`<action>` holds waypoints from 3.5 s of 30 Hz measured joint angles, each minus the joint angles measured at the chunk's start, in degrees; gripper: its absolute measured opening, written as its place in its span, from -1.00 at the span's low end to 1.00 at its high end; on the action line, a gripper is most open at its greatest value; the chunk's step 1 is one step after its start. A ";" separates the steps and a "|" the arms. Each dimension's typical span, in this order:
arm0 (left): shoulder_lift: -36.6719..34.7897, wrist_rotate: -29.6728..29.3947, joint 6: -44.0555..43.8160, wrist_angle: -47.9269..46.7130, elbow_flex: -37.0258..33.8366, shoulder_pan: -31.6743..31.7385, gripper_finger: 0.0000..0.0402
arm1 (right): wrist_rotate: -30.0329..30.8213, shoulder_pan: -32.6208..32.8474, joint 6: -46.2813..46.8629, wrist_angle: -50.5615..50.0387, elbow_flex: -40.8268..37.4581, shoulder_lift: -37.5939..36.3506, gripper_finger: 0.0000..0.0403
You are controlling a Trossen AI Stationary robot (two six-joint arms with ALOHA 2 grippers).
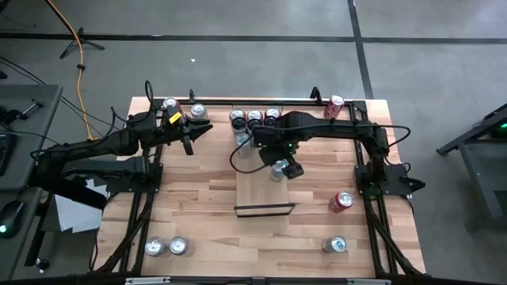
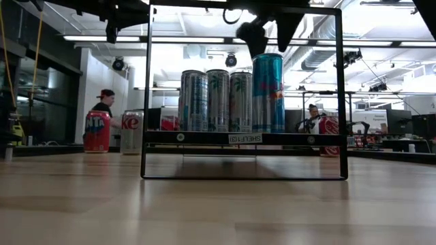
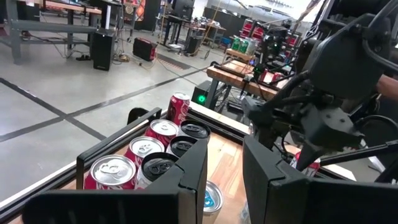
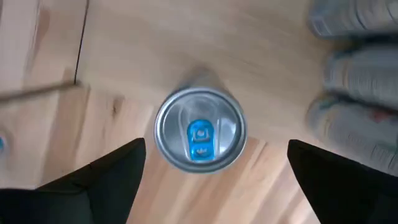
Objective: Place canned beverage on shelf
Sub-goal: Put the blue soda can on the shelf aligned with the other blue soda can
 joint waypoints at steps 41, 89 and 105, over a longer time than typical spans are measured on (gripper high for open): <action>0.00 -4.71 -3.02 -8.86 0.02 0.02 -0.74 | -6.15 0.87 -14.86 8.36 0.00 0.07 0.88; -0.01 -4.55 -2.61 -10.28 0.02 0.00 -0.74 | -0.34 0.81 -27.39 1.22 0.00 3.48 0.66; -0.02 -4.55 -2.55 -10.25 0.02 0.00 -0.74 | -0.41 0.90 -26.85 -0.29 0.00 3.45 0.51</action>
